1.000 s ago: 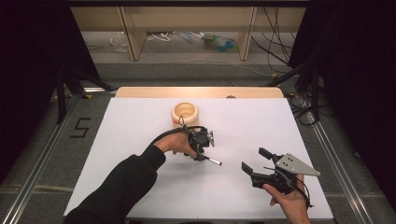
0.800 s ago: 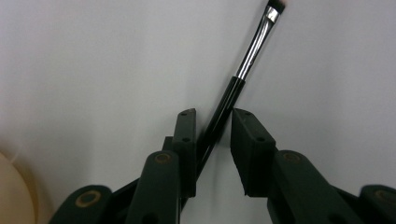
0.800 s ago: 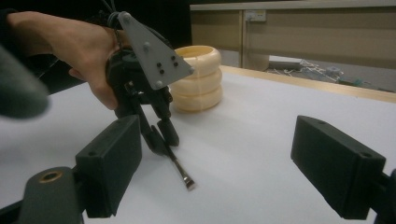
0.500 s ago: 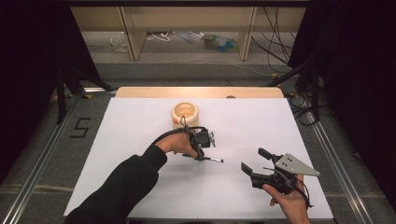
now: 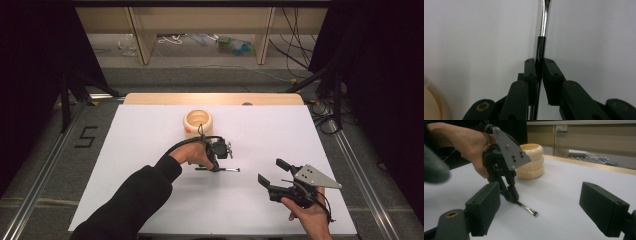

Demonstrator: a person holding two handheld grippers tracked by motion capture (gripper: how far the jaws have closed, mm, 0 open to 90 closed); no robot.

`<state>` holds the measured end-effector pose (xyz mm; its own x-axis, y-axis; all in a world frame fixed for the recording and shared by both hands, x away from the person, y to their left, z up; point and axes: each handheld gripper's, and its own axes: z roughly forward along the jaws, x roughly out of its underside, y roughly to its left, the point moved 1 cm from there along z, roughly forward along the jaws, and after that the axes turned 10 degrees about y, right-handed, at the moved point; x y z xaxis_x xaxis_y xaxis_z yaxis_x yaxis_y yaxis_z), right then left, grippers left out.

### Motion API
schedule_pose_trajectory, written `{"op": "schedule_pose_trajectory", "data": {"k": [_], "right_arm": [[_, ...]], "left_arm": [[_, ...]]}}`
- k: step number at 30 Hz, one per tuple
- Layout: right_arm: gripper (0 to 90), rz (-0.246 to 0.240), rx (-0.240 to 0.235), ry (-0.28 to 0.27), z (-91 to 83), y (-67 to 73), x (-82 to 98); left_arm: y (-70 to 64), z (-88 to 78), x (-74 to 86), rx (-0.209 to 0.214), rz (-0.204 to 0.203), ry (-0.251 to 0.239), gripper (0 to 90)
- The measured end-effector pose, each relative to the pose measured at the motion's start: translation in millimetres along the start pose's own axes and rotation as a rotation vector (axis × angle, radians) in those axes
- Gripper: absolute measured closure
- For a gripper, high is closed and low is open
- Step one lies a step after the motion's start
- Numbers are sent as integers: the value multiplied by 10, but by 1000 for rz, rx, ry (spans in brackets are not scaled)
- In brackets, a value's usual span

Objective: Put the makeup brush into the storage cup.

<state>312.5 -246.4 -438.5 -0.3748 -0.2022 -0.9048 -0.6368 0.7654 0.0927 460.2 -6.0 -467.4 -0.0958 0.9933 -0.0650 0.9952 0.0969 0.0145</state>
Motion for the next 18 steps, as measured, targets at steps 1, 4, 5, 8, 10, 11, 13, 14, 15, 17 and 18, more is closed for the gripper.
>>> {"op": "schedule_pose_trajectory", "data": {"k": [1, 4, 5, 8, 10, 11, 13, 14, 15, 17, 18], "right_arm": [[182, -1, -1, -1, 2, -1, 1], [182, -2, 1, -3, -1, -2, -2], [182, -1, -1, -3, 1, -1, -1], [183, -2, -3, -2, 4, 0, 1], [185, -2, -3, -2, 5, 1, 0], [185, 0, -13, -3, 9, 2, 3], [185, -1, -12, -2, 7, 2, 3], [185, 2, -11, -6, 7, 4, 1], [186, 3, -11, -7, 7, 5, -1], [186, -2, -14, 0, 9, 2, 0], [186, -1, -16, 4, 10, 4, 1]], "left_arm": [[1, 0, -4, 1, -1, 2, 817], [6, 0, -8, 4, -3, 5, 824], [9, 0, -9, 5, -6, 8, 830], [6, 1, -18, 5, -12, 13, 834], [11, -4, -31, 8, -13, 23, 834], [12, -3, -33, 10, -15, 26, 834], [14, -3, -41, 7, -12, 29, 835], [6, -2, -46, 9, -17, 32, 835], [1, -2, -50, 7, -21, 35, 836], [4, -4, -62, 5, -19, 45, 836], [9, -5, -67, 5, -15, 51, 836]]}}
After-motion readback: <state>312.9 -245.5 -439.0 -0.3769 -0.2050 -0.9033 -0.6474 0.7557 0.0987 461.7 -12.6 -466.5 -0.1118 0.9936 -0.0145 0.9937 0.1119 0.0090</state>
